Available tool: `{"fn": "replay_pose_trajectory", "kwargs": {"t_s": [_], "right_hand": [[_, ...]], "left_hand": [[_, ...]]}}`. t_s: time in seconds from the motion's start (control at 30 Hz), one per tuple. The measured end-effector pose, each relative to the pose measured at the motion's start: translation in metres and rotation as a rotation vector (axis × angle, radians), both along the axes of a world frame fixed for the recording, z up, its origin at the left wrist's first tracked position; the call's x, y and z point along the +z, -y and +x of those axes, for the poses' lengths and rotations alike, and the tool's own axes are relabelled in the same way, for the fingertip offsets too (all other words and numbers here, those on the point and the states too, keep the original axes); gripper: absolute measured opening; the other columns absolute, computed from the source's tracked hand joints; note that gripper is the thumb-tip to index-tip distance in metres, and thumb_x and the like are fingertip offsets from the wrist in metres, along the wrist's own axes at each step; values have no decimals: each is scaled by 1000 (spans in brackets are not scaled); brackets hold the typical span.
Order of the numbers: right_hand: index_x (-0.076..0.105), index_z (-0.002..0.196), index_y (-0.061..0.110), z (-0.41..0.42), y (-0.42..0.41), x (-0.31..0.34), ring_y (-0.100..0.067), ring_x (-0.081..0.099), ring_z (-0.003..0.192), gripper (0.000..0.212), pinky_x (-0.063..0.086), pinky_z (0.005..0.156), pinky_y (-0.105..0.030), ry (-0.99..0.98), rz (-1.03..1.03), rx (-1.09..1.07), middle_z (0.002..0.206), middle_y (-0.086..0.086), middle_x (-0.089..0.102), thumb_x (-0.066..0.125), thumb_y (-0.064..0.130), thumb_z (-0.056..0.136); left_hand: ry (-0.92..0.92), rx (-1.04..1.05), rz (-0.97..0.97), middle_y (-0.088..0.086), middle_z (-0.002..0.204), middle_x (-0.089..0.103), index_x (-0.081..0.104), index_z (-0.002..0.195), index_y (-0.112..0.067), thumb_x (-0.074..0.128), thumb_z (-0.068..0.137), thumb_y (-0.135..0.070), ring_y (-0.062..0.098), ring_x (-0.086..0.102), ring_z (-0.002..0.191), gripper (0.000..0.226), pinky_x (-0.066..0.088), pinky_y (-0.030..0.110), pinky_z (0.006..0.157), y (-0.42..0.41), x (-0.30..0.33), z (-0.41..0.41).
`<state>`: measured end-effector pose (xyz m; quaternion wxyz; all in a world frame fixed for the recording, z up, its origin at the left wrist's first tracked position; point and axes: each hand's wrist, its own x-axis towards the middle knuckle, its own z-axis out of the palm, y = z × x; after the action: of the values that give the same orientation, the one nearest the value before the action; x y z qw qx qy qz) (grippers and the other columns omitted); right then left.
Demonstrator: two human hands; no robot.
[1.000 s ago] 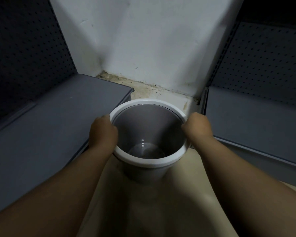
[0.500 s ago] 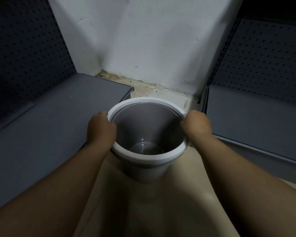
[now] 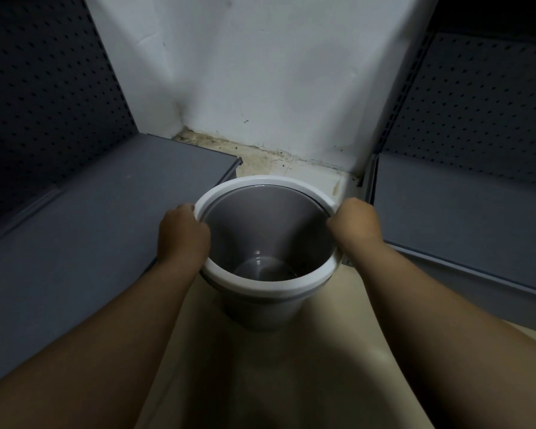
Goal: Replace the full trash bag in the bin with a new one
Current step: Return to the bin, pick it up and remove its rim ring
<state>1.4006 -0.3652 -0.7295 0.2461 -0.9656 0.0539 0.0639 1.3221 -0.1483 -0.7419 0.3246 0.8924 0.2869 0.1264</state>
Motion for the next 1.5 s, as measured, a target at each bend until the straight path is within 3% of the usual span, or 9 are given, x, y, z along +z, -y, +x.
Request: {"fn": "replay_pose_trajectory", "kwargs": {"t_s": [0.13,0.27,0.47,0.63,0.73,0.83,0.97,1.4,1.5], "right_hand": [[44,59,10,1,-1,1,-27,56,72,30,45,63,-33,9,-14,-2,80,-12,56,52,4,87],[56,78,4,2,-1,2,-26,55,70,13,43,62,-33,29,6,5,75,-9,54,49,4,89],[58,89,3,7,2,5,-22,52,61,9,34,44,-25,49,74,-27,80,-11,57,51,8,88],[60,94,0,13,14,15,-17,44,51,18,31,42,-25,73,53,-83,62,-4,45,51,16,93],[65,99,-3,15,30,23,-23,51,58,27,37,49,-27,114,64,-109,68,-8,54,54,20,92],[65,101,-1,13,52,31,-25,50,59,27,38,51,-27,158,30,-117,69,-9,54,55,22,92],[63,111,6,6,96,37,-27,52,77,26,41,67,-31,201,7,-152,101,-17,65,56,21,91],[64,112,13,-36,213,3,-25,53,83,26,38,70,-30,-72,-223,-6,111,-17,66,60,27,90],[63,116,14,-41,213,-25,-28,61,100,30,41,74,-28,-168,-301,47,116,-15,66,63,25,88]], "left_hand": [[4,-3,-12,16,104,62,57,109,-4,48,89,-4,23,56,83,22,43,30,69,-1,2,0],[57,-4,-19,16,109,60,56,112,-6,47,89,-5,21,54,85,25,43,30,70,1,2,1],[92,7,-45,14,118,57,52,122,-10,49,87,-7,25,58,97,35,47,32,75,2,7,2],[175,0,-77,9,112,56,52,117,-11,52,85,-12,21,53,92,32,42,31,72,10,26,1],[234,-28,-78,3,99,54,56,110,-12,47,88,-17,16,49,86,25,35,23,62,20,39,3],[263,-89,-79,4,91,59,62,99,-13,41,90,-22,20,54,83,24,39,27,65,28,46,7],[259,-184,-50,17,86,61,60,85,-5,40,91,-24,28,54,79,28,40,31,62,42,50,11],[65,-339,134,13,117,58,61,110,-13,41,92,-28,21,45,86,31,36,33,75,62,30,19],[35,-337,141,13,118,58,60,112,-13,41,92,-27,21,46,87,31,35,33,75,62,28,19]]}}
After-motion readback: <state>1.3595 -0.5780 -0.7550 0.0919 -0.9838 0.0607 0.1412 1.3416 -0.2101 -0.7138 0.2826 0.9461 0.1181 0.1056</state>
